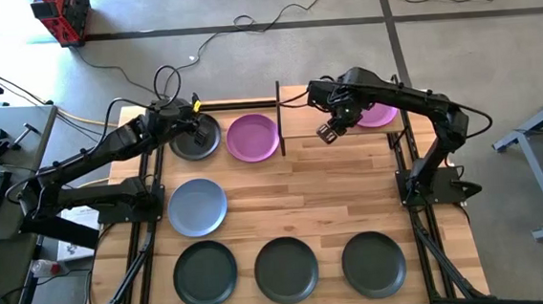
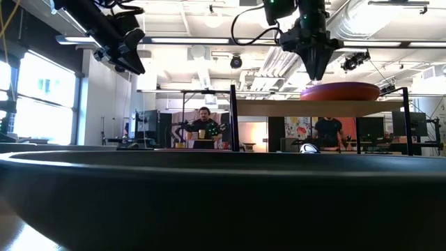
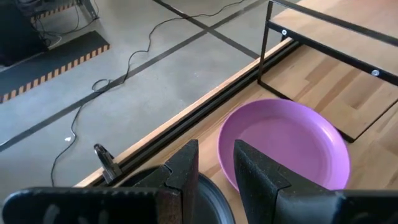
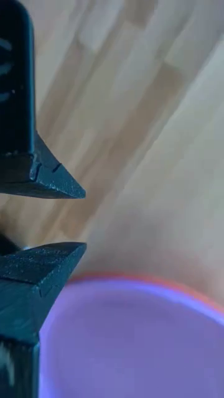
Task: Place and stack plates onto a shelf
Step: Stack the top black plate on top of the violet plate on the shelf
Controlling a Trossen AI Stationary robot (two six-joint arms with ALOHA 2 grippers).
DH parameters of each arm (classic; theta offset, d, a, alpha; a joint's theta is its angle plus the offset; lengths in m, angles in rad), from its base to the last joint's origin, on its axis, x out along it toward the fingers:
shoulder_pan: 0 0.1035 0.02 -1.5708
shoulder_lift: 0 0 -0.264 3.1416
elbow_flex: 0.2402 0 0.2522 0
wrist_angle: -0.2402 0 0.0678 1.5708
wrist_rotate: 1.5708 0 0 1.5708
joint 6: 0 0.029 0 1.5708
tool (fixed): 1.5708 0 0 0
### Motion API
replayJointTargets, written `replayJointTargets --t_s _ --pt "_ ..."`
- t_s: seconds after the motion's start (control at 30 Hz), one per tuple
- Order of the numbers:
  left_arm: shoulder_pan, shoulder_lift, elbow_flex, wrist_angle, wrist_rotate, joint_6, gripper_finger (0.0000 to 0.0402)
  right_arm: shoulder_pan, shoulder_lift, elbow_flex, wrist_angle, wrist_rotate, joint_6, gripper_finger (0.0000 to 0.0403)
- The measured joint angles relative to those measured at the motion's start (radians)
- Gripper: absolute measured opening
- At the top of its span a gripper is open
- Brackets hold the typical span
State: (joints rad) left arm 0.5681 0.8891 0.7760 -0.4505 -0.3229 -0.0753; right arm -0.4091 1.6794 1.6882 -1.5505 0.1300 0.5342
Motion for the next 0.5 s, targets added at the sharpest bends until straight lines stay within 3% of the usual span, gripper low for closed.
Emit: replayJointTargets --t_s 0.3,0.5 --pt "0.084 -0.003 0.000 -0.061 0.119 0.000 0.0090 0.066 0.000 0.009 0.055 -0.019 0.018 0.0099" --pt "0.137 0.002 0.075 -0.169 0.157 0.042 0.0090 0.104 0.000 0.131 0.089 0.004 0.034 0.0099"
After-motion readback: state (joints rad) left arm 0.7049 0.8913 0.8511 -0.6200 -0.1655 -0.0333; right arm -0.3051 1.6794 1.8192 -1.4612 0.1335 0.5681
